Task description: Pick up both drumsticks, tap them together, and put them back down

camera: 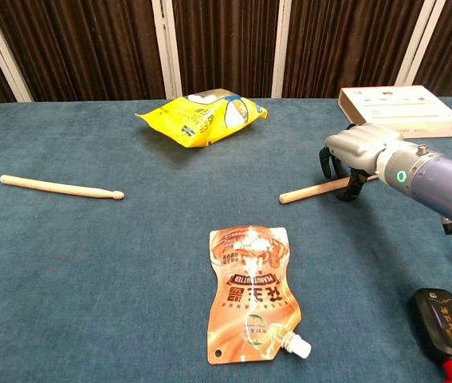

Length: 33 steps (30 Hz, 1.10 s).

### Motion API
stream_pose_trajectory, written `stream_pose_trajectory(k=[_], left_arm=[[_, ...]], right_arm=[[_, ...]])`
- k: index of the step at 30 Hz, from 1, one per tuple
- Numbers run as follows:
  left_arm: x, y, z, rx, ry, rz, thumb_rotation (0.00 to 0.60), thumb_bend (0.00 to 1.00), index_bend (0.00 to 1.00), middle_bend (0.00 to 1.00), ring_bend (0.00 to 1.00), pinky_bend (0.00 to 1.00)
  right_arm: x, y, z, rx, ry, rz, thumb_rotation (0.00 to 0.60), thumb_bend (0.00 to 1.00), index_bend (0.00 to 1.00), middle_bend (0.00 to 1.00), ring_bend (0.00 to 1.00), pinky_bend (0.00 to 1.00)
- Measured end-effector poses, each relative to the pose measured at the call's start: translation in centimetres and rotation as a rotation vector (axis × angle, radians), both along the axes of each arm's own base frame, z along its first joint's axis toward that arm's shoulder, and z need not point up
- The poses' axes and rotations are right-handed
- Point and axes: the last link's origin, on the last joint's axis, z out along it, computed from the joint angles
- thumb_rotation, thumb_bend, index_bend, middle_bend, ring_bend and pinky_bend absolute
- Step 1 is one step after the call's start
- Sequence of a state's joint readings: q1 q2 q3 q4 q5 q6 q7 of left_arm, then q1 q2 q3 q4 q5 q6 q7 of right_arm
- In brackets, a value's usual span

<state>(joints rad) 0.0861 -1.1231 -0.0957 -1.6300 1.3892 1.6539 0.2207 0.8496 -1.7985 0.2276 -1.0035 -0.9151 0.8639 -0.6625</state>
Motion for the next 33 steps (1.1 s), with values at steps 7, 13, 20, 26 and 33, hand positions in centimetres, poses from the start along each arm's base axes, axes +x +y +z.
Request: stream_pose_trajectory(k=[7, 13, 20, 26, 33], left_arm=[[-0.03, 0.04, -0.04, -0.004, -0.001, 0.001, 0.600, 0.36, 0.05, 0.00, 0.00, 0.00], [-0.02, 0.04, -0.10, -0.008, -0.001, 0.001, 0.600, 0.36, 0.05, 0.00, 0.00, 0.00], [-0.01, 0.06, -0.18, -0.010, 0.001, 0.002, 0.600, 0.36, 0.06, 0.00, 0.00, 0.00], [0.03, 0.14, -0.30, -0.014, 0.003, 0.004, 0.600, 0.36, 0.06, 0.00, 0.00, 0.00], [0.00, 0.11, -0.28, -0.010, 0.006, 0.008, 0.600, 0.36, 0.06, 0.00, 0.00, 0.00]], right_arm=[[0.20, -0.08, -0.15, 0.001, 0.001, 0.008, 0.600, 0.33, 0.48, 0.50, 0.27, 0.00], [0.32, -0.11, 0.02, -0.003, 0.006, 0.016, 0.600, 0.33, 0.48, 0.52, 0.28, 0.00], [0.38, -0.17, 0.32, -0.008, 0.008, 0.019, 0.600, 0.33, 0.49, 0.54, 0.29, 0.00], [0.39, -0.20, 0.54, -0.011, 0.010, 0.021, 0.600, 0.33, 0.49, 0.54, 0.29, 0.00], [0.40, -0.12, 0.36, -0.001, 0.014, 0.020, 0.600, 0.33, 0.49, 0.54, 0.29, 0.00]])
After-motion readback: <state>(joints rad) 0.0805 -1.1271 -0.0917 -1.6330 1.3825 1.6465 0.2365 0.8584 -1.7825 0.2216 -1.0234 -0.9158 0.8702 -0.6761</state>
